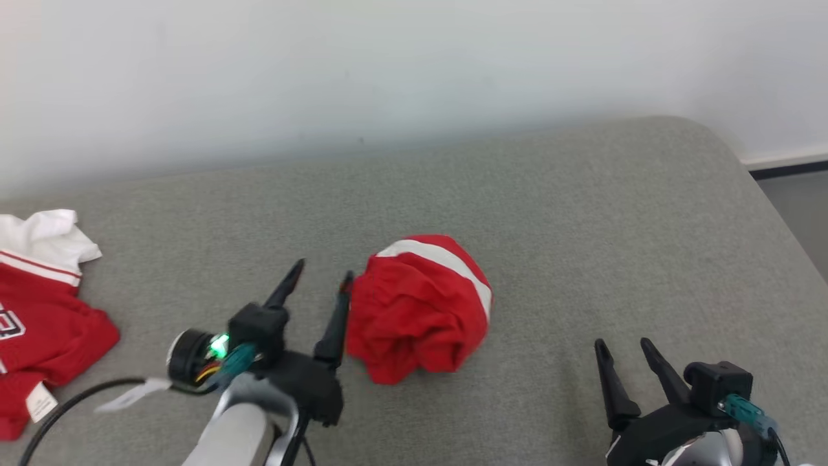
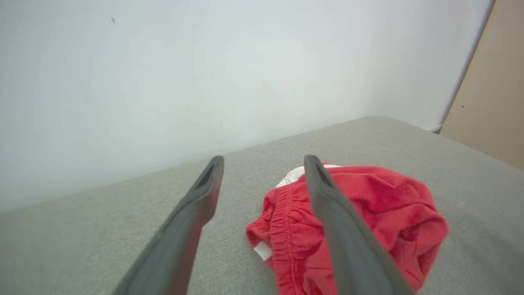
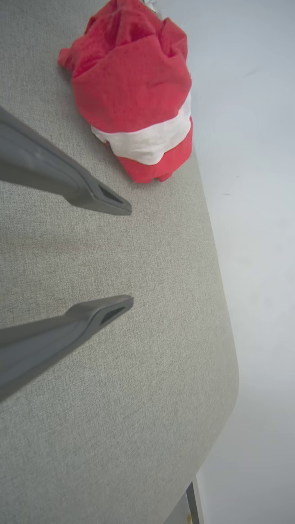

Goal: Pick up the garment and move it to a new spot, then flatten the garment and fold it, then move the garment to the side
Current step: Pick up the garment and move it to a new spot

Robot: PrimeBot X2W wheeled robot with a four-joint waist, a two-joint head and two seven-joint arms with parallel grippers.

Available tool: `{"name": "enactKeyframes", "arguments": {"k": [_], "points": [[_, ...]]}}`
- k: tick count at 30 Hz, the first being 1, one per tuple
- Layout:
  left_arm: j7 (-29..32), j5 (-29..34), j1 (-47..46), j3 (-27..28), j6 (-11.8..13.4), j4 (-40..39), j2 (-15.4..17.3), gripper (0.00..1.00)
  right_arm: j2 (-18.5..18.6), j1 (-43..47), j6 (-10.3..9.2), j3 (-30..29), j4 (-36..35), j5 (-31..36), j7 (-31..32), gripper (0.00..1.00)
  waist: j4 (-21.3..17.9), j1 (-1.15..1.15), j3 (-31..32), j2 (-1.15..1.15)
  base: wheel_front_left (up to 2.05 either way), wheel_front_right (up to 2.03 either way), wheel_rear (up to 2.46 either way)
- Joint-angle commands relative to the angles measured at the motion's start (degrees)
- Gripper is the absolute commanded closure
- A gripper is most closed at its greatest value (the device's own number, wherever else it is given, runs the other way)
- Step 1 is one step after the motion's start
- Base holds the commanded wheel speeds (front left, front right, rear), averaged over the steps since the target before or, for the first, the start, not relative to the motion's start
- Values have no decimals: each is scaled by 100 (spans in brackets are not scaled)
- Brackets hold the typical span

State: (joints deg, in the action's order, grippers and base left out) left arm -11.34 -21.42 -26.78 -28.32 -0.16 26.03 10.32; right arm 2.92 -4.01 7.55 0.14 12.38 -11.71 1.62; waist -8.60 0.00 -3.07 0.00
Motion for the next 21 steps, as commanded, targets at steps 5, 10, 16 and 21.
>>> {"name": "enactKeyframes", "arguments": {"k": [5,10,16,21], "points": [[-207,-522,902,534,162,-657,272,0,-5,182,-12,-205,-57,35,66,0,393,0,274,0,0,0,0],[-329,-751,1576,949,259,-1171,479,0,-3,229,-12,-338,-85,-1,59,0,551,0,317,0,0,0,0],[-375,-869,2412,1326,356,-1640,794,0,-1,318,-12,-438,-2,37,167,0,703,0,342,0,0,0,0],[-343,-775,2887,1333,393,-1925,1012,0,-3,381,-12,-510,54,73,255,0,783,0,353,0,0,0,0]]}}
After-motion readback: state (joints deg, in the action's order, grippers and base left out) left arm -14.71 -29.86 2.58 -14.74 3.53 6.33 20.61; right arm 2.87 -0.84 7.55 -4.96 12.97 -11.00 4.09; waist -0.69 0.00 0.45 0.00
